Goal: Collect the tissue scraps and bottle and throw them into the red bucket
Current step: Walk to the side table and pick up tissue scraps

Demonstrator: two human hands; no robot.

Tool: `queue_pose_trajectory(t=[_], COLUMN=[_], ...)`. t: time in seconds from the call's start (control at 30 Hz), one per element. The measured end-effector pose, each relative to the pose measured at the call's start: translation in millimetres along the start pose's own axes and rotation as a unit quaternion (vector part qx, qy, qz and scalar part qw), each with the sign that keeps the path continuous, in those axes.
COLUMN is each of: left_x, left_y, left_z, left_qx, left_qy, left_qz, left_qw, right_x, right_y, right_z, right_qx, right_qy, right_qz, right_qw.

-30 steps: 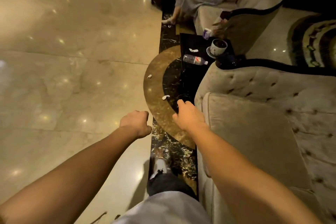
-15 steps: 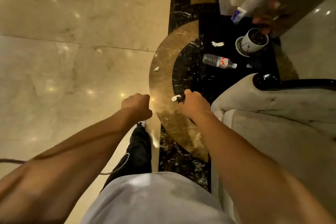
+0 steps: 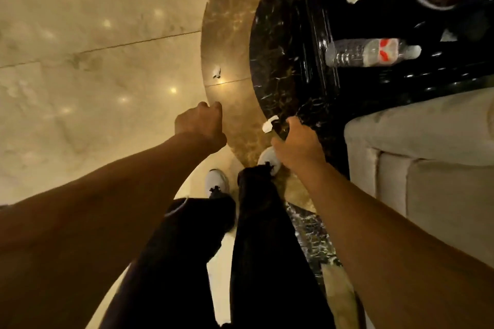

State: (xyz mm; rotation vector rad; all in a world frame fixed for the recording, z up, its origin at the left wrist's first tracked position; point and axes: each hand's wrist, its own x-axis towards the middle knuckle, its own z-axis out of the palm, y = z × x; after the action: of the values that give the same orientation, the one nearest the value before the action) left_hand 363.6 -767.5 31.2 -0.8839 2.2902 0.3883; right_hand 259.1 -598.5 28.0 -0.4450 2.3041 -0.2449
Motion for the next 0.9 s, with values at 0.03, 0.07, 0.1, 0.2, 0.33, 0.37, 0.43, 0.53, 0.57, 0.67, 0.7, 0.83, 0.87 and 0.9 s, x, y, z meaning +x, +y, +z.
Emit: queue_pose_trajectory(t=[0.03, 0.07, 0.1, 0.2, 0.33, 0.37, 0.43, 0.53, 0.57, 0.67, 0.7, 0.83, 0.87, 0.9], left_x=[31.8, 60.4, 95.6, 181.4, 282.1, 311.1, 354.9, 414.9, 434.4, 485.1, 499.4, 530.2, 534.9, 537.5], left_y=[-0.8, -2.2, -3.1, -8.3, -30.0, -34.2, -45.1, -60.4, -63.0, -68.7, -71.7, -83.2, -88.1, -93.3], left_z=[12.9, 24.4, 43.8, 101.8, 181.5, 199.8, 227.9, 256.2, 260.3, 268.1, 269.7, 271.6, 269.7, 268.5], left_qx=[-0.006, -0.013, -0.02, -0.025, 0.004, 0.021, 0.064, 0.093, 0.1, 0.129, 0.132, 0.127, 0.124, 0.111], left_qy=[0.0, 0.004, -0.004, -0.024, -0.051, -0.057, -0.068, -0.052, -0.038, -0.006, 0.009, 0.042, 0.042, 0.031], left_qz=[0.001, -0.001, -0.002, 0.011, 0.033, 0.053, 0.086, 0.111, 0.116, 0.128, 0.128, 0.116, 0.124, 0.14], left_qw=[1.0, 1.0, 1.0, 0.999, 0.998, 0.997, 0.992, 0.988, 0.987, 0.983, 0.983, 0.984, 0.984, 0.983], right_x=[28.3, 54.1, 86.0, 163.0, 246.4, 267.8, 301.9, 345.4, 357.6, 384.2, 392.1, 416.5, 422.2, 424.7], right_y=[2.2, 5.1, 10.4, 27.4, 55.5, 64.9, 81.4, 99.3, 104.5, 106.5, 102.9, 85.6, 81.3, 77.9], right_z=[14.6, 28.0, 48.7, 107.8, 206.5, 232.8, 273.3, 318.5, 328.5, 359.1, 368.2, 376.4, 374.2, 371.9], right_qx=[0.02, 0.039, 0.059, 0.111, 0.12, 0.126, 0.129, 0.123, 0.117, 0.109, 0.109, 0.125, 0.126, 0.129], right_qy=[-0.002, -0.001, -0.004, -0.009, -0.032, -0.035, -0.045, -0.044, -0.038, 0.011, 0.04, 0.123, 0.125, 0.12], right_qz=[0.006, 0.013, 0.027, 0.08, 0.147, 0.163, 0.191, 0.21, 0.209, 0.198, 0.195, 0.233, 0.244, 0.25], right_qw=[1.0, 0.999, 0.998, 0.991, 0.981, 0.978, 0.972, 0.969, 0.97, 0.974, 0.974, 0.957, 0.954, 0.952])
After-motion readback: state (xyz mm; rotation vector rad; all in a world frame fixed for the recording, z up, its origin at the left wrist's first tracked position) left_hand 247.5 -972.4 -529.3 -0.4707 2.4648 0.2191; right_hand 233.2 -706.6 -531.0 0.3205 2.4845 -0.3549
